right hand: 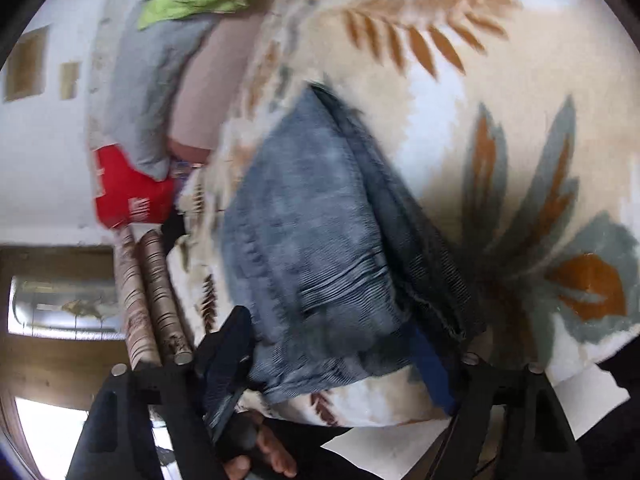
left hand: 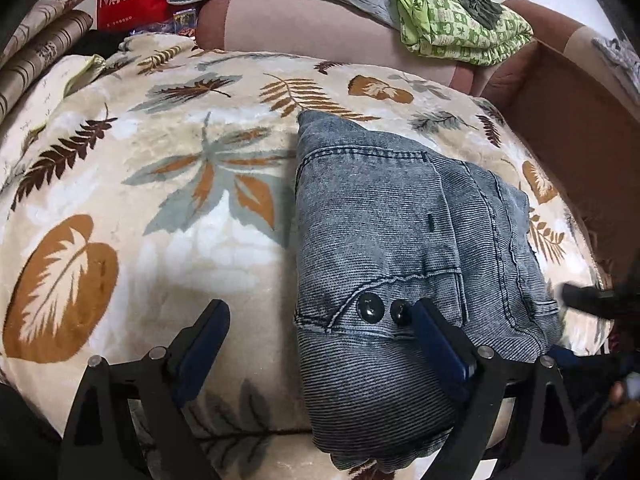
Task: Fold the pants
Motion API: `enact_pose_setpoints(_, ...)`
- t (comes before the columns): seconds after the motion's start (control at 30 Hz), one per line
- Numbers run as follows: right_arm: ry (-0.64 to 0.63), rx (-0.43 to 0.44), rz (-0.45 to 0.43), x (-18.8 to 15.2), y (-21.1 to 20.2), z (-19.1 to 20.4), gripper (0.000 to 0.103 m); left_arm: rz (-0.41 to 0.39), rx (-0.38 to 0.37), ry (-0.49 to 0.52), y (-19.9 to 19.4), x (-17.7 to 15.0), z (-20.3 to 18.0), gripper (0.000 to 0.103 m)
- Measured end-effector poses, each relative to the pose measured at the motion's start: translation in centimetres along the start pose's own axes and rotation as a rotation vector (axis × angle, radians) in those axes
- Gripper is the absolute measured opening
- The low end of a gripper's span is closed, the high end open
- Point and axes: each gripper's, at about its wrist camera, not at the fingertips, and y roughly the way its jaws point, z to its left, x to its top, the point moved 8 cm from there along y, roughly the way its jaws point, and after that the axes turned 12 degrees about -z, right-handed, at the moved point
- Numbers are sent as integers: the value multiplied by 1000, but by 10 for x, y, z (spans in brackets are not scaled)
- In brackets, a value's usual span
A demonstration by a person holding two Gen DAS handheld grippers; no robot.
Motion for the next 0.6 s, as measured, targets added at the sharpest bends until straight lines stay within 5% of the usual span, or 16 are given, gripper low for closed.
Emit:
enact_pose_setpoints(0.03, 32, -6, -1, 2, 5, -5, 58, 1, -5, -4, 0, 0, 1, 93)
enact_pose_setpoints(0.1, 9, -38, -15, 5, 6, -6, 12, 4, -18, -14, -3, 2, 2, 93)
enact_pose_setpoints(0.13, -36, -45, -22, 4, 5, -1, 6, 12, -23, -21, -5, 3, 4, 93)
enact_pose_setpoints(0.43, -380, -80, -164, -10, -45, 64, 6, -123, 15, -119, -44, 43, 21, 92)
enact_pose_setpoints(0.53, -371, -121, -148, -18, -41, 36, 6, -126, 10, -20, -43, 43, -2, 93)
enact_pose_setpoints(0.6, -352, -175, -116, -22, -21, 2, 6, -35, 70, 131, -19, 20, -18, 93)
